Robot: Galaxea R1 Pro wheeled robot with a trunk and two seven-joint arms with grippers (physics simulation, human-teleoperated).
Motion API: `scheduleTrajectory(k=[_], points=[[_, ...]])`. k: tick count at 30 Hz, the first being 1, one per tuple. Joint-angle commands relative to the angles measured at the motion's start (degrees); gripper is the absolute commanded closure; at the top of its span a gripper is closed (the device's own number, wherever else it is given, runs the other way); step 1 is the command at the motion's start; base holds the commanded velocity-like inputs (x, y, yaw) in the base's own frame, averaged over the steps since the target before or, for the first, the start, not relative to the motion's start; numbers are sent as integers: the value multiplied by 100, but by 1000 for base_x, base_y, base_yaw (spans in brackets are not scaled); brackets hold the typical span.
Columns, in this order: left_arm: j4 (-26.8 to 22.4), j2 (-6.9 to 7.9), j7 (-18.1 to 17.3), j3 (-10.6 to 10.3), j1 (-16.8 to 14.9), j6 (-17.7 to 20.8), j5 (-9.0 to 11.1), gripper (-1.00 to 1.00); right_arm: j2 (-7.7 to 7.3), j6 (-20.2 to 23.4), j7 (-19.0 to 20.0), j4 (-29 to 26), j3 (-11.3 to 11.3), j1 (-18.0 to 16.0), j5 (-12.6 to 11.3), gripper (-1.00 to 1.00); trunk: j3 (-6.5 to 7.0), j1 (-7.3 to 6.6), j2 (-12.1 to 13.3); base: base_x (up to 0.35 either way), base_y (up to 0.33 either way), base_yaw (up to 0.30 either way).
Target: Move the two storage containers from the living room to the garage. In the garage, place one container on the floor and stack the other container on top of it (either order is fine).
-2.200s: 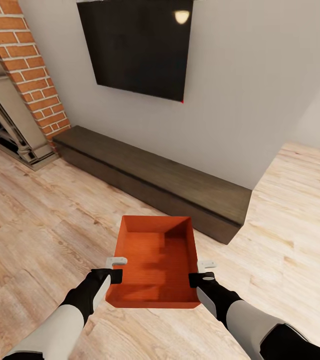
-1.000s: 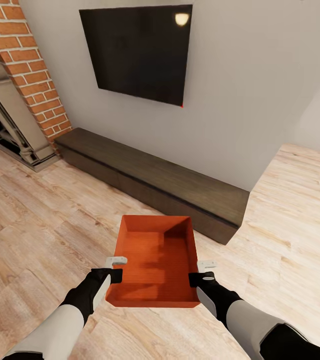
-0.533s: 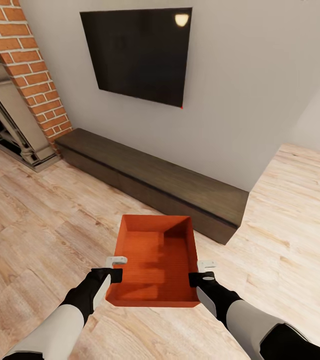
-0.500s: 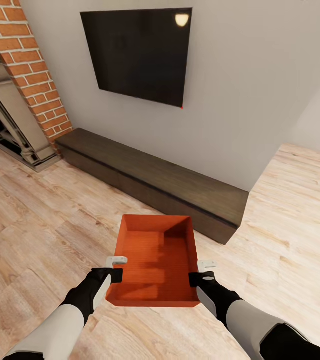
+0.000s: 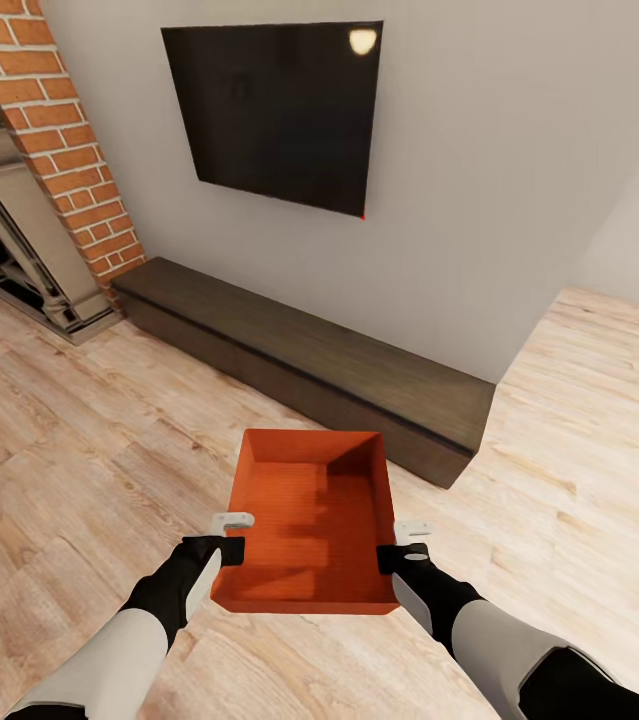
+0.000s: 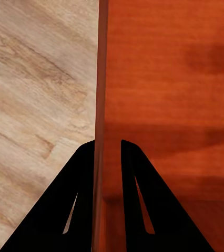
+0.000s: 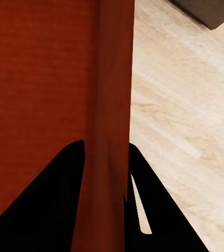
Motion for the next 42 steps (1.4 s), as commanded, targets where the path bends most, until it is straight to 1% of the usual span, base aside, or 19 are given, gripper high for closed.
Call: scheduleTrajectory(k=[1,3,42], points=[[-166,-3,65,29,-3,43,-110,100,-1,32,-11,8,108,1,-126,100,10,-20,32,0,0,0],[-165,-3,65,30,-3,43,-110,100,-1,31,-11,8,108,1,-128,100,32,-43,74,0,0,0],[-165,-3,65,29,-3,43,-118,100,-1,34,-11,8,108,1,-129,100,372,-43,74,0,0,0]])
